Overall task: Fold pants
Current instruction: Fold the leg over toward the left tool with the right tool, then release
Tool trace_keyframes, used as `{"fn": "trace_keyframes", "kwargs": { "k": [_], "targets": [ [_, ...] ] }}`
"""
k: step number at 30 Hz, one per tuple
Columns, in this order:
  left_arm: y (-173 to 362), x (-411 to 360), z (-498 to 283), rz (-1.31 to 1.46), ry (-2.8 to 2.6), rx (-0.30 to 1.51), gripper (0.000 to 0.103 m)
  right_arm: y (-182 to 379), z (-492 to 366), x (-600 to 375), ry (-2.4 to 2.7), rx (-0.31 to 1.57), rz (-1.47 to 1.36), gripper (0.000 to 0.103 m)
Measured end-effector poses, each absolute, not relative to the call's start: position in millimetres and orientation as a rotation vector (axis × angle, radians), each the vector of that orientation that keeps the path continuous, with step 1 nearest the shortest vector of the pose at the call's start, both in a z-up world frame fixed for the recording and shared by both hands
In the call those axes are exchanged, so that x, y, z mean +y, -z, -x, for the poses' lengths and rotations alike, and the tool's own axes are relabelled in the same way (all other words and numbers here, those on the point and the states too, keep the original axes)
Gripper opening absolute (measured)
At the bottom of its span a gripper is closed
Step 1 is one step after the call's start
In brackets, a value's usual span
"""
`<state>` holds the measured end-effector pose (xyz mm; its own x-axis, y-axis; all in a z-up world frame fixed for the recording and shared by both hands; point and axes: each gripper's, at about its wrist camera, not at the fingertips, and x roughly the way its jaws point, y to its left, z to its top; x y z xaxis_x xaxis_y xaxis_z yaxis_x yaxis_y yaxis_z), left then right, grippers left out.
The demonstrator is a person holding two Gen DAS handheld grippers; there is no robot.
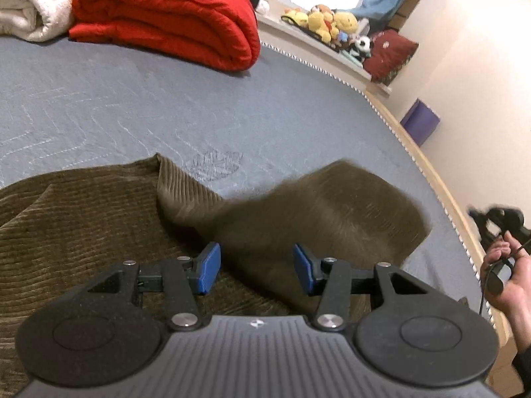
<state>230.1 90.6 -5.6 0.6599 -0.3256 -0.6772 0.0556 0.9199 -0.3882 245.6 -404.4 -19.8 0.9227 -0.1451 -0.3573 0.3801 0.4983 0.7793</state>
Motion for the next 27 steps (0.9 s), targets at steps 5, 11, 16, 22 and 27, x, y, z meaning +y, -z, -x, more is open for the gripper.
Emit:
{"fn": "trace_keyframes", "kwargs": {
  "k": [5, 11, 16, 22, 27],
  "targets": [
    [22.8, 70.7, -240.0, 0.281, 0.27, 0.881, 0.053, 70.4, -249.6, -466.4, 0.506, 0.51, -0.996, 0.003],
    [53.7, 42.2, -249.2, 0.168, 0.308, 0.953, 0.055, 103.6, -299.8, -424.7, 0.191, 0.826, -0.871, 0.057],
    [77.7, 23.6, -251.4, 0.07, 0.345, 0.986, 0.057, 114.4, -319.3, -403.6, 0.224, 0.832, -0.78, 0.064],
    [98.9, 6.7, -257.4, -0.029, 0.368, 1.025, 0.061, 121.0, -340.4, -394.9, 0.256, 0.831, -0.635, 0.013],
    [101.5, 2.6, -257.9, -0.165, 0.345, 0.995, 0.015, 82.5, -347.0, -400.2, 0.197, 0.69, -0.681, 0.01]
  ]
}}
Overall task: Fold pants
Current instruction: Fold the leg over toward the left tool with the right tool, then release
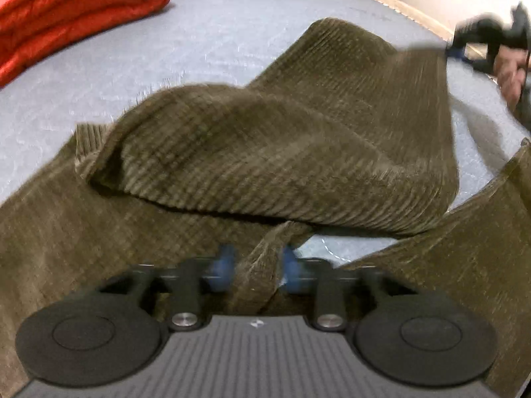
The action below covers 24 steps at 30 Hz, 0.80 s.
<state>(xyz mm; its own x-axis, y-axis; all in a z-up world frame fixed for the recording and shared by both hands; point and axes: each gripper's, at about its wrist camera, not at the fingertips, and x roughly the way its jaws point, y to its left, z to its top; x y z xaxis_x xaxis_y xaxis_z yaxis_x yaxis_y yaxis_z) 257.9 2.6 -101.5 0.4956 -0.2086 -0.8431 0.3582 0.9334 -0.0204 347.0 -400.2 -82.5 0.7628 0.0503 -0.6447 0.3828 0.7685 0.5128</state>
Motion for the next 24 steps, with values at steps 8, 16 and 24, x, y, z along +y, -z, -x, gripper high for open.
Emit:
{"fn": "trace_keyframes", "kwargs": {
  "k": [8, 16, 24],
  "targets": [
    [80.8, 34.3, -265.5, -0.047, 0.378, 0.995, 0.01, -0.9, -285.4, -477.1, 0.604, 0.208, -0.62, 0.009],
    [82.4, 25.9, -254.3, -0.144, 0.548, 1.055, 0.01, 107.2, -287.7, -542.4, 0.745, 0.649, -0.738, 0.01],
    [86.5, 20.1, -241.3, -0.201, 0.636, 1.109, 0.025, 104.9, -264.1, -561.6, 0.878, 0.76, -0.78, 0.012]
  ]
}}
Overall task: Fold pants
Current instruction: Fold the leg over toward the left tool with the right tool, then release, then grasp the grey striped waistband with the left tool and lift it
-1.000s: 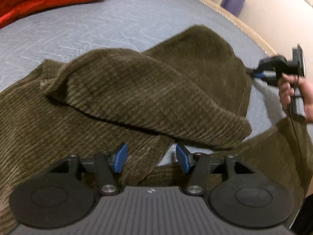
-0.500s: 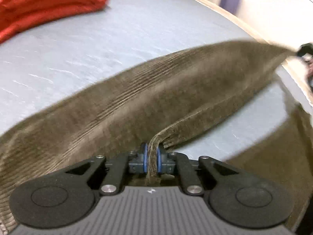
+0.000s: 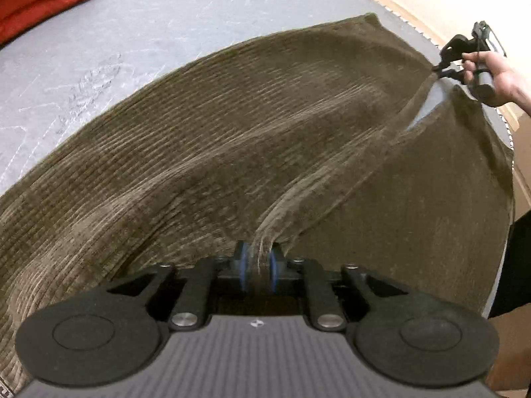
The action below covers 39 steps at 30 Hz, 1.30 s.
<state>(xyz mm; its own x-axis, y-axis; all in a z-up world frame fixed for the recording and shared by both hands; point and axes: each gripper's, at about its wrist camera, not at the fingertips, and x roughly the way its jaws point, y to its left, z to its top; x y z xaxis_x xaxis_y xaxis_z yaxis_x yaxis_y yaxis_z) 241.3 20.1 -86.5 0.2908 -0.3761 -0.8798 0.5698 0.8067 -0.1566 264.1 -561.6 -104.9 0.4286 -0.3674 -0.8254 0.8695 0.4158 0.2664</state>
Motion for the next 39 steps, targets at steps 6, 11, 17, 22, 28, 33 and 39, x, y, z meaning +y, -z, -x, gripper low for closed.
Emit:
{"fn": "trace_keyframes", "kwargs": {
  "k": [6, 11, 17, 22, 28, 33, 39],
  "targets": [
    [21.9, 104.9, -230.7, 0.058, 0.496, 0.852, 0.062, 47.6, -261.9, -512.1, 0.852, 0.574, -0.512, 0.041],
    [31.0, 223.6, -228.7, 0.153, 0.031, 0.836, 0.077, -14.6, -260.6, -448.0, 0.575, 0.422, -0.422, 0.042],
    [76.1, 328.5, -227.4, 0.364, -0.193, 0.941, 0.08, -82.0, -244.5, -371.9, 0.221, 0.375, -0.38, 0.042],
    [110.6, 346.9, -233.8, 0.528, -0.107, 0.969, 0.081, -108.4, -208.3, -323.3, -0.007, 0.429, -0.403, 0.042],
    [90.4, 341.2, -228.2, 0.392, -0.114, 0.884, 0.036, -88.4, -144.9, -275.1, -0.111, 0.533, -0.247, 0.044],
    [72.7, 345.5, -219.6, 0.369, -0.183, 0.888, 0.046, -71.7, -123.1, -257.1, -0.09, 0.578, -0.214, 0.044],
    [25.7, 337.7, -189.0, 0.325, -0.234, 0.948, 0.072, -50.3, -102.6, -244.0, -0.063, 0.637, -0.189, 0.044]
  ]
}}
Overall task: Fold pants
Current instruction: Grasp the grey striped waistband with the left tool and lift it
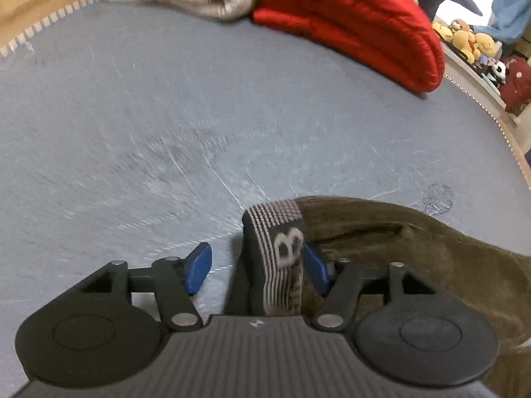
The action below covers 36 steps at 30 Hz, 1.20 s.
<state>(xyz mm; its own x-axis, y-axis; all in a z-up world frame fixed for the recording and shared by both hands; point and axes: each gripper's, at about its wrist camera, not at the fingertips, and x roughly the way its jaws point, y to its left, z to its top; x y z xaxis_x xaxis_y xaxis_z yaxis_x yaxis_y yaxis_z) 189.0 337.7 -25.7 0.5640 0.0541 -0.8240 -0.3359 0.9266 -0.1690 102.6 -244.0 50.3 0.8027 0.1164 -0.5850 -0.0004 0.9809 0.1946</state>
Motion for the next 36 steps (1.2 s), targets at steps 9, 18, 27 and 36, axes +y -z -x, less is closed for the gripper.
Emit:
{"fn": "trace_keyframes", "kwargs": {
  "k": [9, 18, 27, 36],
  "targets": [
    [7.2, 329.9, -82.1, 0.381, -0.124, 1.094, 0.078, -52.7, -63.4, -237.4, -0.127, 0.653, -0.261, 0.044],
    [80.2, 328.6, -26.0, 0.54, -0.145, 1.193, 0.073, -61.4, -10.4, -240.1, -0.147, 0.592, -0.216, 0.044],
    [77.5, 301.4, -22.3, 0.283, -0.093, 1.236, 0.041, -19.5, -12.3, -259.9, -0.009, 0.716, -0.244, 0.044],
    [52.1, 302.2, 18.6, 0.167, -0.074, 1.179, 0.032, 1.1, -16.0, -263.1, 0.031, 0.797, -0.273, 0.044]
  ]
}}
